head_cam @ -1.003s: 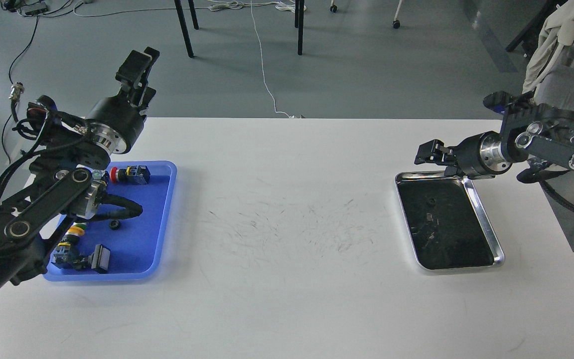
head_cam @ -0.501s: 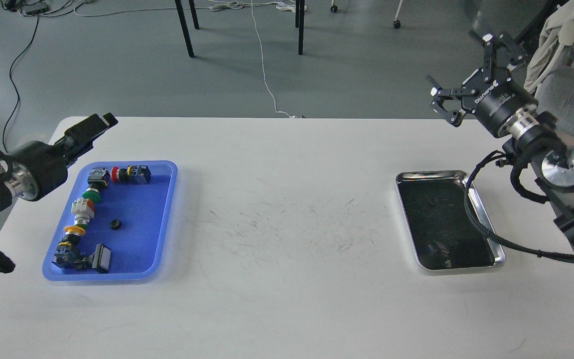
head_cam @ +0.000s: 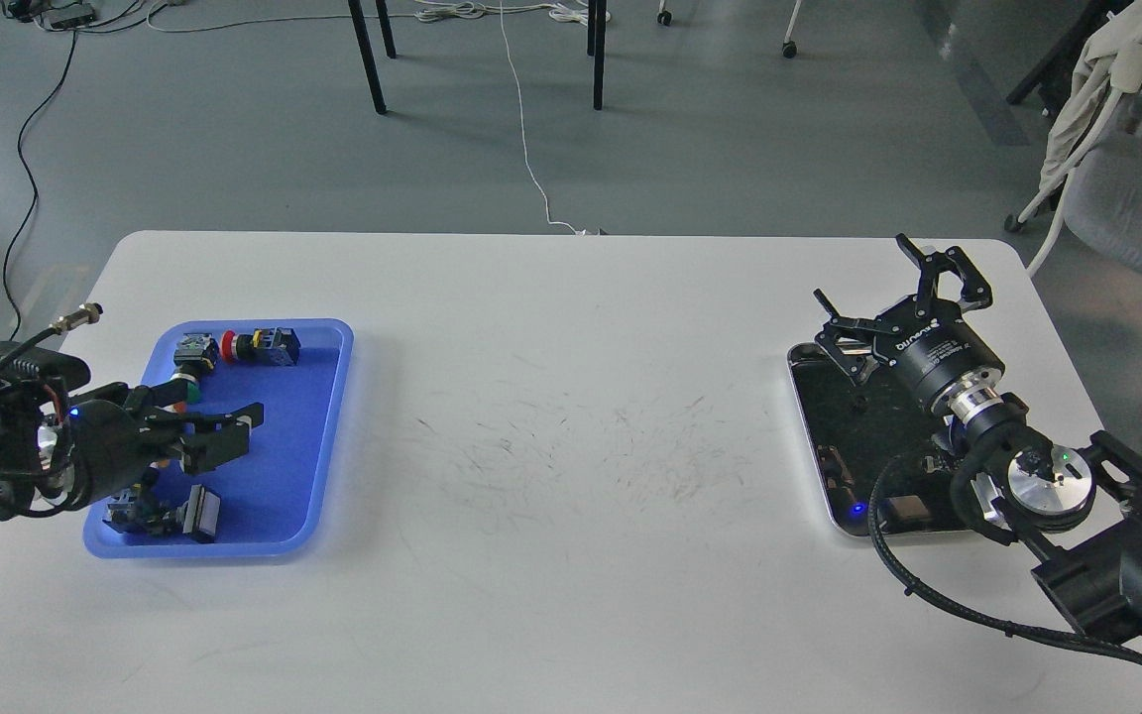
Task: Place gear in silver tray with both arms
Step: 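Lower the left gripper into the blue tray and grasp another black gear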
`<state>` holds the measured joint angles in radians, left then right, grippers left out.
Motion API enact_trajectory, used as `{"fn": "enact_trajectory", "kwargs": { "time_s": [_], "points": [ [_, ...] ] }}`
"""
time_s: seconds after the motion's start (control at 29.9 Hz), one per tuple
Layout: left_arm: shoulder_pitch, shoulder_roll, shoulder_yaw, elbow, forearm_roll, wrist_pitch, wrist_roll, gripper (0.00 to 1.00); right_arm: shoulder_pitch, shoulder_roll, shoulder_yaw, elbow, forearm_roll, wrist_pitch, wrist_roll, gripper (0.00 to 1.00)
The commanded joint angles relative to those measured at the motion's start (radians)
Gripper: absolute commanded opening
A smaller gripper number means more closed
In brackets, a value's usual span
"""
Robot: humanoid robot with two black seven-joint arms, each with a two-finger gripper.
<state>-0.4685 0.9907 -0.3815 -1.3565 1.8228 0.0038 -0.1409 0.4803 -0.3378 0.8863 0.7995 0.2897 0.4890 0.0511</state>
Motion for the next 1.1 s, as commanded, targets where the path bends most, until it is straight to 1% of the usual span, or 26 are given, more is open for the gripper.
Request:
{"fn": "enact_trajectory", "kwargs": {
  "time_s": [0.0, 0.2, 0.3, 0.4, 0.57, 0.74, 0.84, 0.87, 0.9, 0.94, 1.07],
  "points": [
    [0.002, -0.044, 0.003, 0.026, 0.05, 0.007, 0.003, 0.96, 0.001, -0.003, -0.006, 0.0, 0.0, 0.0, 0.0, 0.98],
    [0.004, -0.07, 0.003, 0.091, 0.05, 0.007, 0.003, 0.93, 0.0, -0.003, -0.007, 0.003, -0.001, 0.0, 0.0, 0.98],
    [0.004, -0.087, 0.013, 0.128, 0.05, 0.008, 0.003, 0.89, 0.0, -0.003, -0.007, 0.001, -0.001, 0.0, 0.0, 0.98],
    [0.004, -0.099, 0.041, 0.161, 0.049, 0.01, 0.001, 0.86, -0.002, -0.004, -0.007, 0.003, -0.001, 0.0, 0.001, 0.98],
    [0.004, -0.132, 0.046, 0.206, 0.05, 0.019, 0.001, 0.85, -0.002, -0.006, -0.007, 0.009, -0.001, 0.0, 0.001, 0.98],
    [0.004, -0.144, 0.047, 0.255, 0.052, 0.021, 0.0, 0.69, -0.002, -0.009, -0.001, 0.013, -0.001, 0.0, 0.003, 0.98],
    [0.004, -0.144, 0.049, 0.266, 0.052, 0.021, -0.002, 0.57, -0.002, -0.009, 0.0, 0.013, -0.001, 0.0, 0.001, 0.98],
    [0.004, -0.144, 0.056, 0.267, 0.052, 0.021, 0.001, 0.51, -0.002, -0.009, 0.0, 0.013, -0.001, 0.0, 0.003, 0.98],
    [0.002, -0.144, 0.068, 0.267, 0.053, 0.022, 0.001, 0.42, -0.002, -0.009, 0.0, 0.015, -0.001, 0.0, 0.003, 0.98],
    [-0.001, -0.142, 0.078, 0.267, 0.052, 0.024, 0.0, 0.39, -0.002, -0.009, 0.0, 0.017, -0.001, 0.0, 0.003, 0.98],
    [-0.002, -0.142, 0.088, 0.267, 0.05, 0.024, -0.005, 0.39, -0.002, -0.01, 0.002, 0.018, -0.001, 0.0, 0.003, 0.98]
  ]
}}
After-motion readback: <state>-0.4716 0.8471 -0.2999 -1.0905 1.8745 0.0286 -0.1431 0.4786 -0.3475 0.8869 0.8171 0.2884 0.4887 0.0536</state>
